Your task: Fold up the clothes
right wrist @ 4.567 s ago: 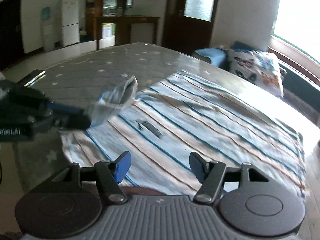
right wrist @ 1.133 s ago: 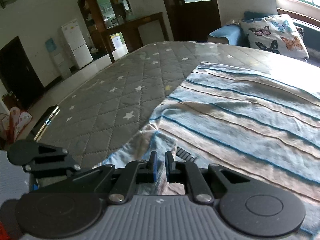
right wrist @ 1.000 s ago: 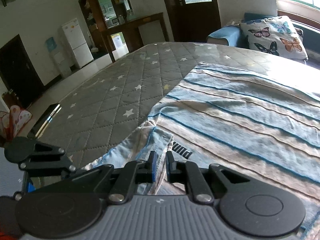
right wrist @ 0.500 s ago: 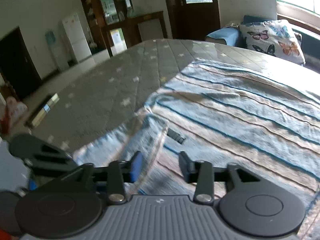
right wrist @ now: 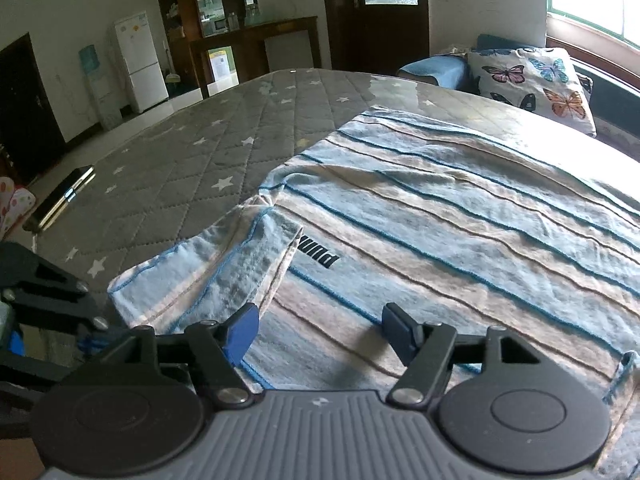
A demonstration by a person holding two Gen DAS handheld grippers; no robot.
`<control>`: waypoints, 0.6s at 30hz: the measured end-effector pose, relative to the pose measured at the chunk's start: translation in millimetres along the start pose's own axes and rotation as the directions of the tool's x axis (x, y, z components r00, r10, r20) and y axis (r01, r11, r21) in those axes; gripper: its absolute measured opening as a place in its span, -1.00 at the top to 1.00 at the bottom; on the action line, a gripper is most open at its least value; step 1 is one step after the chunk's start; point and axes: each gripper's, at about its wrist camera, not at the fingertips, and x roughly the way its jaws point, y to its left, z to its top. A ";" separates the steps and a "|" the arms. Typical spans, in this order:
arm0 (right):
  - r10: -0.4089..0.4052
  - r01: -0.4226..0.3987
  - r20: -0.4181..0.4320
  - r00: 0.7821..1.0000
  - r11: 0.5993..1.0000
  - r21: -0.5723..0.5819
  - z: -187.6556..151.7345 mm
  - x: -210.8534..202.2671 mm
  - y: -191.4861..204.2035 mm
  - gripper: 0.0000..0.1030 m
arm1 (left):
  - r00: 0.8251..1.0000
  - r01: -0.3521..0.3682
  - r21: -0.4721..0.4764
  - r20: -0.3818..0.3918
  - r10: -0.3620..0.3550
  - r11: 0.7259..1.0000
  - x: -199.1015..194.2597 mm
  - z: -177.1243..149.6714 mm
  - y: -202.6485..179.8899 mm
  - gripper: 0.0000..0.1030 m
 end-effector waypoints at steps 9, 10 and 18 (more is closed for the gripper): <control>-0.036 0.036 0.041 0.999 0.999 -0.011 3.8 -19.1 -3.6 -0.62 | 0.997 -0.060 0.024 0.050 0.058 0.998 -18.5 22.2 19.9 0.77; -0.038 0.039 0.044 0.998 0.999 -0.010 3.0 -21.4 -4.0 -0.66 | 0.995 -0.086 0.017 0.047 0.085 0.996 -16.2 26.4 24.3 0.77; -0.101 0.100 0.068 0.993 0.995 0.007 -17.8 -45.0 -12.3 -1.00 | 0.986 -0.168 -0.028 -0.022 0.167 0.985 29.4 50.5 49.1 0.77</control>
